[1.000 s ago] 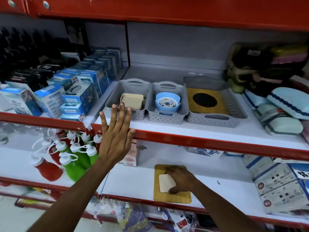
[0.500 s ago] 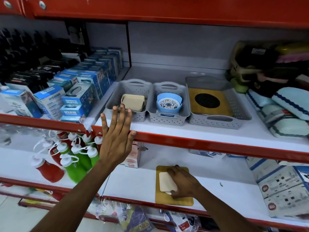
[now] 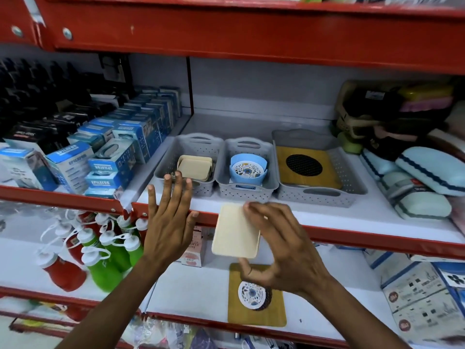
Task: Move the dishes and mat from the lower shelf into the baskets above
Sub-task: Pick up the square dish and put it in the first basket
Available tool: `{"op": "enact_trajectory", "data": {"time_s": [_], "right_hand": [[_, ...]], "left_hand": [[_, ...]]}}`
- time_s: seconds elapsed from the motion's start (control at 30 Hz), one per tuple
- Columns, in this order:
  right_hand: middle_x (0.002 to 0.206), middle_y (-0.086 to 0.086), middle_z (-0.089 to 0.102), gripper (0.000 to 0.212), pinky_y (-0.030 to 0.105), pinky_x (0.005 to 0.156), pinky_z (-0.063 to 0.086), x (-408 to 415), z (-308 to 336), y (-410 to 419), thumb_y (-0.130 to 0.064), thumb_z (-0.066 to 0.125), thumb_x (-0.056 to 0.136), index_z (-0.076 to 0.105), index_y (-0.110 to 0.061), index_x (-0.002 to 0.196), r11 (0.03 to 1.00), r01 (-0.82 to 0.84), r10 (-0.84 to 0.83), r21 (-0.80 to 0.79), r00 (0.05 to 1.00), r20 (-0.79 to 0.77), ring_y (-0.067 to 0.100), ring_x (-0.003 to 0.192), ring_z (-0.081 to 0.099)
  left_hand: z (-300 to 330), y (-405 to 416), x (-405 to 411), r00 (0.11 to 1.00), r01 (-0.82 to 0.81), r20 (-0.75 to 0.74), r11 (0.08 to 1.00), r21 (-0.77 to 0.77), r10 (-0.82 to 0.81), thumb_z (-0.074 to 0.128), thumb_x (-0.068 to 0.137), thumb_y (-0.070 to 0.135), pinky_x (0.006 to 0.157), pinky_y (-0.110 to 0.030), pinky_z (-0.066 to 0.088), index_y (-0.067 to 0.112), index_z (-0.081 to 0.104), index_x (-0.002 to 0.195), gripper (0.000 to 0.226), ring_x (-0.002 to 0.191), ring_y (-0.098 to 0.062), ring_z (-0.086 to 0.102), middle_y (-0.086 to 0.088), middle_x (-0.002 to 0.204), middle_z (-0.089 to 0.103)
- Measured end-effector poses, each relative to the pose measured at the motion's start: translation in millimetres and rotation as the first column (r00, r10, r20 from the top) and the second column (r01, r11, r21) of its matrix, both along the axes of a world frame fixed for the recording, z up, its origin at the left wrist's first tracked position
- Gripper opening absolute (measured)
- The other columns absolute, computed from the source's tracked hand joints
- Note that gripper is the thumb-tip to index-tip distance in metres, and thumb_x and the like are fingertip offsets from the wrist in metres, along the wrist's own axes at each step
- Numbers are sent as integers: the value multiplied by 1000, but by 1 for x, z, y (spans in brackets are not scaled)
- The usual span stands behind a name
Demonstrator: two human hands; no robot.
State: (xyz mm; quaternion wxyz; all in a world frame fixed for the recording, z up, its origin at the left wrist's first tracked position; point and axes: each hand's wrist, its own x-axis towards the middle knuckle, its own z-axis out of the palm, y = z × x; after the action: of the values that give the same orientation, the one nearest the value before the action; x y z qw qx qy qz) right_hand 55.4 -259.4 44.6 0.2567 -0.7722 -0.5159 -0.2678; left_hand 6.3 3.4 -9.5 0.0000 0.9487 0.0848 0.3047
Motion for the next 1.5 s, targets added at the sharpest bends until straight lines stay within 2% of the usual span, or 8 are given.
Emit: {"op": "enact_trajectory", "data": {"time_s": [0.57, 0.73, 0.93, 1.2, 1.27, 1.33, 1.4, 1.5], "right_hand": [[137, 6, 59, 87, 31, 104, 46, 47, 39, 33, -55, 67, 70, 49, -10, 143, 987, 158, -158, -11, 976, -153, 19, 125, 46], [135, 4, 60, 90, 35, 101, 48, 77, 74, 82, -61, 70, 63, 51, -18, 141, 972, 142, -192, -184, 938, -288, 22, 125, 47], [105, 5, 70, 56, 31, 68, 40, 115, 82, 152, -55, 83, 59, 64, -21, 99, 923, 78, -205, -378, 929, -309, 23, 96, 57], [87, -2, 68, 32, 36, 67, 51, 117, 81, 166, -43, 82, 72, 60, -24, 85, 868, -33, -173, -495, 915, -364, 23, 81, 64], [103, 2, 75, 37, 36, 74, 54, 118, 80, 160, -40, 82, 78, 67, -21, 106, 878, -73, -152, -474, 894, -421, 22, 89, 68], [138, 8, 65, 73, 39, 99, 52, 118, 80, 151, -42, 80, 84, 52, -12, 145, 881, -86, -143, -464, 888, -437, 24, 117, 64], [160, 7, 43, 91, 40, 122, 30, 114, 80, 139, -47, 75, 89, 29, -15, 160, 886, -62, -145, -459, 904, -402, 24, 142, 45], [172, 0, 6, 95, 42, 129, -3, 102, 75, 111, -59, 60, 95, 5, -24, 164, 896, -3, -124, -444, 958, -257, 16, 158, 6]], "left_hand": [[-3, 0, 1, 999, 20, 29, 999, -32, -19, 21, 101, 40, 125, -57, 9, 12, 13, 156, 63, 156, -26, 8, -9, 167, 9], [-3, -2, 0, 1000, 15, 25, 999, -42, -14, 24, 100, 40, 124, -57, 10, 12, 11, 156, 64, 156, -25, 8, -10, 167, 10], [-1, -2, 0, 999, 21, 35, 998, -67, -18, 27, 99, 39, 124, -56, 8, 7, 13, 155, 66, 156, -26, 8, -12, 167, 9], [-1, -1, 2, 1000, 2, 11, 998, -60, -1, 22, 100, 42, 125, -54, 6, 5, 17, 155, 66, 156, -25, 7, -12, 167, 10], [-1, -1, 1, 1000, 11, 16, 998, -66, -10, 23, 100, 42, 125, -54, 6, 6, 17, 155, 66, 156, -25, 7, -12, 167, 10], [-1, -1, 1, 1000, 9, 18, 998, -60, -8, 23, 100, 42, 125, -54, 6, 6, 16, 155, 66, 156, -25, 8, -12, 167, 10], [-1, -1, 1, 1000, 3, 23, 998, -57, -2, 23, 99, 41, 125, -53, 6, 6, 15, 155, 66, 156, -25, 8, -11, 167, 8], [-1, -1, 0, 999, 17, 38, 998, -62, -14, 24, 99, 41, 125, -54, 7, 7, 14, 155, 66, 156, -25, 8, -12, 167, 9]]}}
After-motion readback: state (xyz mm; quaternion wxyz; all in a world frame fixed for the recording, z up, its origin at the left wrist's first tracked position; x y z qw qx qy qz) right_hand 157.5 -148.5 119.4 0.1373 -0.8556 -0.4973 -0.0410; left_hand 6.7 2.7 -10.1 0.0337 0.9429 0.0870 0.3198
